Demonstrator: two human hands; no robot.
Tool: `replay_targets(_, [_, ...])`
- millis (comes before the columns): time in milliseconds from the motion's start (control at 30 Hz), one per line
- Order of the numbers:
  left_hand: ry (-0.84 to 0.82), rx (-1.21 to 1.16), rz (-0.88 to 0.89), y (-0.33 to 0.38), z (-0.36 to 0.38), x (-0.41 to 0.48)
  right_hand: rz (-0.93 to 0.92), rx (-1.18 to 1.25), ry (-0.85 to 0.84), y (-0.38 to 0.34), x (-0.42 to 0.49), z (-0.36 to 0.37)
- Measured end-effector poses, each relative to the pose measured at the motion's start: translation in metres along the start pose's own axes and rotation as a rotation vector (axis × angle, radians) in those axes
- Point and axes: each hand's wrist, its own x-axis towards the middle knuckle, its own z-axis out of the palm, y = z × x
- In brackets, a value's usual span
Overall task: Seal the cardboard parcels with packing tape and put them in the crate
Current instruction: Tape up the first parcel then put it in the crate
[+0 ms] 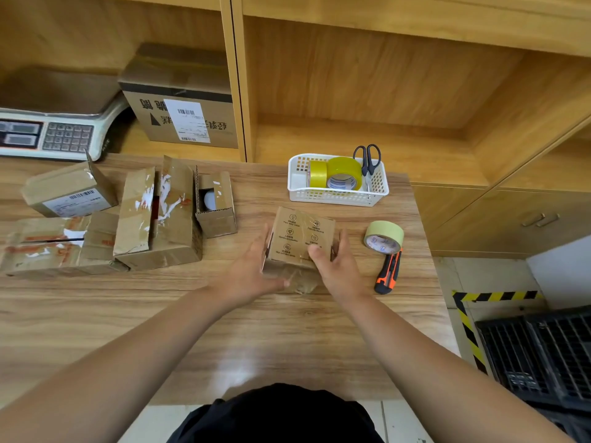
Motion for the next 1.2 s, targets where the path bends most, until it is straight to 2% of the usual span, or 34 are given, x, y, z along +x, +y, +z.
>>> replay_targets(133, [0.031, 0.044, -0.056, 0.003, 0.006, 0.001, -0.035, 0.104, -0.092, 0.015, -0.013, 0.005])
replay_targets(200, [0.061, 0.083, -0.058, 0.009, 0.006, 0.003, -0.02, 0.08, -0.091, 0.017, -0.015, 0.007])
replay_targets(333, [0.235, 0.353, -0.071, 0.02, 0.001, 0.005, -0.01, -0.17, 0.013, -0.004, -0.004, 0.001])
replay_targets(433, [0.341, 0.457, -0.104, 0.028, -0.004, 0.008, 0.026, -0.328, 0.047, -0.015, 0.005, -0.001])
replay_targets(567, [0.324, 0.468, -0.193, 0.027, -0.005, 0.013, 0.091, -0.486, 0.077, -0.02, 0.011, 0.009])
replay_targets(700, [0.343, 0.403, -0.195, 0.023, -0.007, 0.017, 0.041, -0.63, 0.118, -0.022, 0.015, 0.014])
replay_targets(1200, [0.342, 0.443, -0.152, 0.008, -0.002, 0.01, -0.036, -0.791, 0.152, -0.006, 0.004, 0.018])
